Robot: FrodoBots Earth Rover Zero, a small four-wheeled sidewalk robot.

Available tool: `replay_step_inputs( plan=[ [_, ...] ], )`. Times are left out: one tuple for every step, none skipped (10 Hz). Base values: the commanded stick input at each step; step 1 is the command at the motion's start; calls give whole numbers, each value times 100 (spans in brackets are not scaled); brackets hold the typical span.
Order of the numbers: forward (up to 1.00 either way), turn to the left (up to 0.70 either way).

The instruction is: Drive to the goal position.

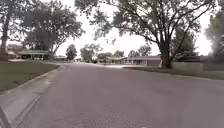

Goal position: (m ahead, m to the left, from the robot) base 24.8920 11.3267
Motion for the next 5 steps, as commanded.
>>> replay_step_inputs(
  plan=[
    [70,0],
    [70,0],
    [70,0],
    [70,0],
    [70,0]
  ],
)
